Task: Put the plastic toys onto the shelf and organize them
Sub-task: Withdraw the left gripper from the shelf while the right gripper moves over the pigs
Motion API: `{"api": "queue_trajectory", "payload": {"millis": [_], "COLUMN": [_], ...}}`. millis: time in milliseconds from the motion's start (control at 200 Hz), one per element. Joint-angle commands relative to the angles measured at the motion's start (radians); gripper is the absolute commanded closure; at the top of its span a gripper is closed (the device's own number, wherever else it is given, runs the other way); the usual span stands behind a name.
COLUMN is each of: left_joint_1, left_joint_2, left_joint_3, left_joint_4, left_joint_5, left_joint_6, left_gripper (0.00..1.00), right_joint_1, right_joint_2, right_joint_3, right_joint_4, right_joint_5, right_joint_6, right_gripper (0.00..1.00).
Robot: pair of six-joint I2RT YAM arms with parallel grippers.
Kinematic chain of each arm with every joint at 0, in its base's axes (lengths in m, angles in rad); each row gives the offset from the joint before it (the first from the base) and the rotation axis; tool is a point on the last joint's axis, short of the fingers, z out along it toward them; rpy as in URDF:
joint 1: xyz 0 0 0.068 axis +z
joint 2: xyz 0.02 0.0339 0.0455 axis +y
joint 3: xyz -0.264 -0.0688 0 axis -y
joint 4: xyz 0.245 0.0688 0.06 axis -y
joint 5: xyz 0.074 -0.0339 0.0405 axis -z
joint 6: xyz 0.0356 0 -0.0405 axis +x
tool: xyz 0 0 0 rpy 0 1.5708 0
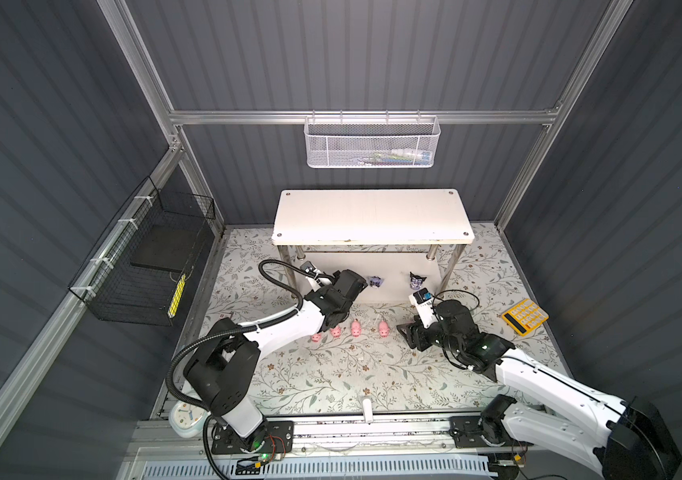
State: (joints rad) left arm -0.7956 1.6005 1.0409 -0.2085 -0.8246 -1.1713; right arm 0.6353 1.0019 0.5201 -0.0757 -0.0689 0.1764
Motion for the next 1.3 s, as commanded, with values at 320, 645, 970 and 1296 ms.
{"api": "queue_trajectory", "payload": {"millis": [320,645,970,1296], "left_joint_1": [-0.114,-0.126,-0.126,-0.125], "left_joint_2": [-0.289,-0.709,-0.915,-0.84], "left_joint_3": [-0.172,-0.415,-0.603,-0.663], "left_joint_4": [-0.134,-0.303,-0.318,-0.175], "left_joint_5": [0.048,-0.011,-0.085,-0.079], "left_joint_6": [-0.002,-0.029,0.036,0.066], "left_gripper": [0.2,0.19,0.18,0.17], "right_joint_1": [-0.005,-0.007,-0.031,-0.059], "right_joint_2": [-0.019,-0.024,-0.062,-0.067], "right_joint_3": [0.033,0.088,0.113,0.055], "right_joint_4": [-0.02,-0.104,-0.176,-0.186], "right_joint_5": [0.014,0.095,0.224,0.222], "right_joint_6": [0.017,0.09,0.212,0.29], "right_gripper": [0.31,0.31,0.31,0.3]}}
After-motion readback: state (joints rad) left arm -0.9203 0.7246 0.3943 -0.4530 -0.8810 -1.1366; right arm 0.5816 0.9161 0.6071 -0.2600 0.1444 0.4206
